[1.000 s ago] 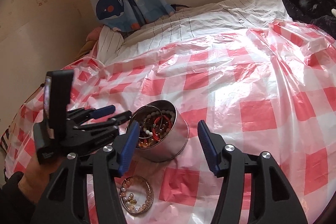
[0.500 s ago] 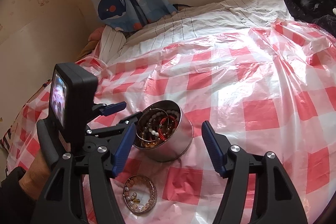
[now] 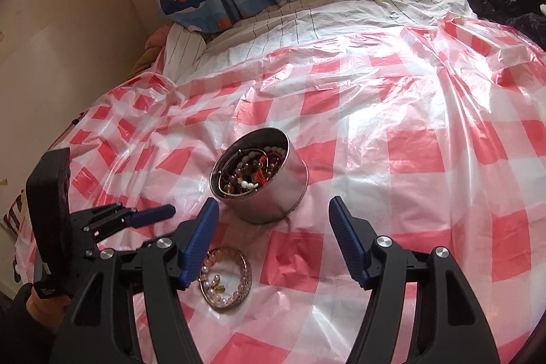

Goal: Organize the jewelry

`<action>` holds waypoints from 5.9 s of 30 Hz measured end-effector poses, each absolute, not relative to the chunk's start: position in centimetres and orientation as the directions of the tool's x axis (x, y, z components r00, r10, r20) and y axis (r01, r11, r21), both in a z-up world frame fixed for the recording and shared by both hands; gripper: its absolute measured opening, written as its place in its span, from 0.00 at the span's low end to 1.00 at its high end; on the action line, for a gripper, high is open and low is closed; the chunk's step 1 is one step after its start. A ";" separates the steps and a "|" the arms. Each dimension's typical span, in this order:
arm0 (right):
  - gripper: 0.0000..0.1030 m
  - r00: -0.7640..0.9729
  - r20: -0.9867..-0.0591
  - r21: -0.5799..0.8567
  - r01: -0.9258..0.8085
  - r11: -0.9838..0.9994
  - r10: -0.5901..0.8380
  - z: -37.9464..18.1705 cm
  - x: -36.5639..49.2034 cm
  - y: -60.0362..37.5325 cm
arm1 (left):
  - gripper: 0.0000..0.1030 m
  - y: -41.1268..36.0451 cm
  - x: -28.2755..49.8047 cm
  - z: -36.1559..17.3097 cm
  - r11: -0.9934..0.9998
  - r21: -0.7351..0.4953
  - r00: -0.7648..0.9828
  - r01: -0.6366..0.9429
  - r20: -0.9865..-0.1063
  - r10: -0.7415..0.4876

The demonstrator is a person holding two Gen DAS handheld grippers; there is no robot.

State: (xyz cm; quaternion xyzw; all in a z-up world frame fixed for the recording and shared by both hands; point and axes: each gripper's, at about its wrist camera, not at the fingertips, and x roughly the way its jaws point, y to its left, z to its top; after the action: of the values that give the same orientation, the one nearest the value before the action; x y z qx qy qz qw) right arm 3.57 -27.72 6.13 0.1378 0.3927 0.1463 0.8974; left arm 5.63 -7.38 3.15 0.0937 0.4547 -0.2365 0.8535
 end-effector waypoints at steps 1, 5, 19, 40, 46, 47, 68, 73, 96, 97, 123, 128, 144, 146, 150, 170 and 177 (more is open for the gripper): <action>0.63 0.644 -0.668 0.368 -0.152 0.918 0.374 5.9 3.2 -27.8 | 0.40 -7.6 5.3 2.5 0.870 -0.063 0.460 0.489 -0.828 -0.319; 0.63 0.632 -0.673 0.377 -0.153 0.913 0.384 5.3 1.9 -27.4 | 0.21 -8.0 5.2 0.8 0.863 -0.141 0.396 0.485 -0.844 -0.361; 0.65 0.609 -0.682 0.404 -0.149 0.903 0.405 4.3 2.4 -27.3 | 0.03 -4.0 4.7 4.0 0.867 -0.292 0.422 0.404 -0.782 -0.460; 0.37 0.463 -0.810 0.139 -0.444 0.885 0.360 -0.1 3.6 -13.9 | 0.06 3.9 6.1 0.4 0.960 -0.212 0.440 0.180 -0.856 -0.272; 0.08 0.497 -0.797 0.107 -0.443 0.890 0.343 1.0 2.4 -14.8 | 0.03 2.6 5.0 1.8 0.962 -0.104 0.505 0.251 -0.834 -0.222; 0.08 0.513 -0.787 0.113 -0.428 0.897 0.344 1.4 2.2 -15.3 | 0.03 2.6 4.9 2.2 0.959 -0.117 0.513 0.258 -0.824 -0.239; 0.33 0.499 -0.837 0.067 -0.318 0.946 0.227 0.1 3.4 -18.5 | 0.05 0.0 4.7 1.1 0.952 0.043 0.521 0.302 -0.844 -0.127; 0.08 0.505 -0.795 0.174 -0.340 0.924 0.335 1.3 3.0 -18.8 | 0.03 -0.9 4.1 1.7 0.944 0.066 0.551 0.325 -0.824 -0.131; 0.08 0.612 -0.641 0.311 -0.345 0.885 0.464 5.4 2.3 -21.0 | 0.03 -1.8 3.2 4.0 0.933 0.022 0.612 0.359 -0.760 -0.218; 0.08 0.615 -0.634 0.319 -0.344 0.883 0.469 5.5 2.4 -21.2 | 0.03 -1.8 3.1 4.4 0.931 0.002 0.614 0.365 -0.752 -0.239; 0.08 0.716 -0.508 0.402 -0.294 0.867 0.479 9.6 4.2 -25.6 | 0.04 -6.8 11.4 10.4 0.829 -0.339 0.584 0.445 -0.592 -0.556; 0.08 0.705 -0.478 0.448 -0.317 0.836 0.524 10.1 6.3 -25.6 | 0.04 -9.0 15.9 5.4 0.919 -0.191 0.528 0.343 -0.770 -0.358; 0.41 0.669 -0.679 0.319 -0.101 0.942 0.302 4.6 4.9 -26.4 | 0.57 -2.2 4.1 4.6 0.964 -0.058 0.599 0.260 -0.774 -0.208; 0.47 0.646 -0.719 0.276 -0.073 0.958 0.257 3.6 3.3 -26.0 | 0.64 -2.0 2.5 4.0 0.969 -0.023 0.600 0.245 -0.782 -0.170; 0.72 0.603 -0.777 0.218 -0.012 0.976 0.181 1.5 0.2 -25.8 | 0.83 -1.3 0.1 2.7 0.980 0.027 0.611 0.198 -0.785 -0.102; 0.93 0.629 -0.777 -0.007 0.013 1.000 -0.014 -0.5 -3.4 -21.9 | 0.93 -1.0 -1.0 0.1 0.984 0.068 0.630 0.162 -0.775 -0.050; 0.93 0.647 -0.762 0.011 0.016 1.000 -0.002 -0.6 -3.5 -22.1 | 0.93 -0.7 -1.6 0.2 0.989 0.052 0.636 0.141 -0.770 -0.050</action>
State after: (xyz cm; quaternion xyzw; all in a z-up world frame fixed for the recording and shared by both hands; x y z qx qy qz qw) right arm -3.55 -22.11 -0.65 0.0083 0.4199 -0.0049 0.9075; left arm -1.64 -0.72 0.17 0.0535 0.4234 -0.0529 0.9028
